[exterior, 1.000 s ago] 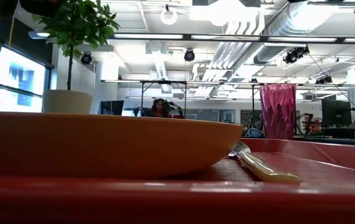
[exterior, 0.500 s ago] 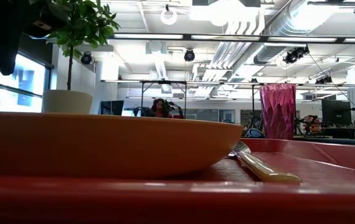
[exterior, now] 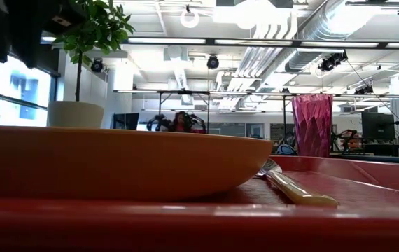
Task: Pick and place plate/cup/fork/spoon on tray
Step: Put the light orange fork to the right of the yellow spoon
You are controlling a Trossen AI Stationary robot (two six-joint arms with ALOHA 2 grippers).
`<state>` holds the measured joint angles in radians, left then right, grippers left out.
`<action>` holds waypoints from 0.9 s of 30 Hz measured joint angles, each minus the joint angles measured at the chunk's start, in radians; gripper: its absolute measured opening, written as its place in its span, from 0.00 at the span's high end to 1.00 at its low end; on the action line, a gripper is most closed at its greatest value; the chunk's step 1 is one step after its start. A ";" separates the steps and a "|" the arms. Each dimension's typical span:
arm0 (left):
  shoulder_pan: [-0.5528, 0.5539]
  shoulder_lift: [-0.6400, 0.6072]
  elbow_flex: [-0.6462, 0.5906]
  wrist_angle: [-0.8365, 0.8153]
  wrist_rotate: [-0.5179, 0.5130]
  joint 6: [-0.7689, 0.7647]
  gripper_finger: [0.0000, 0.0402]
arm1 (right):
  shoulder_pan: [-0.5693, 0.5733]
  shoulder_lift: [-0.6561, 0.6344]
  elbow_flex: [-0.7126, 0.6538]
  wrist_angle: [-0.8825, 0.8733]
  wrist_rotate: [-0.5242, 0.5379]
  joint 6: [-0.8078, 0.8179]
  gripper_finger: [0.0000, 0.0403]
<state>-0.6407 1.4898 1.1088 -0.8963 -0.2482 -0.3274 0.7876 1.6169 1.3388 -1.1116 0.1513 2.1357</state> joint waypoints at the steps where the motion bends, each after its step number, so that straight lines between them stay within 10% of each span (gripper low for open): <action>1: 0.008 -0.015 0.000 0.002 -0.001 0.000 0.74 | 0.010 0.008 0.000 0.000 -0.010 0.016 0.73; 27: 0.045 -0.212 0.000 -0.001 -0.006 -0.064 0.74 | 0.105 0.076 0.000 -0.197 -0.148 0.062 0.73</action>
<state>-0.5957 1.2778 1.1088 -0.8970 -0.2539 -0.3911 0.8925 1.6924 1.3388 -1.3088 0.0038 2.1976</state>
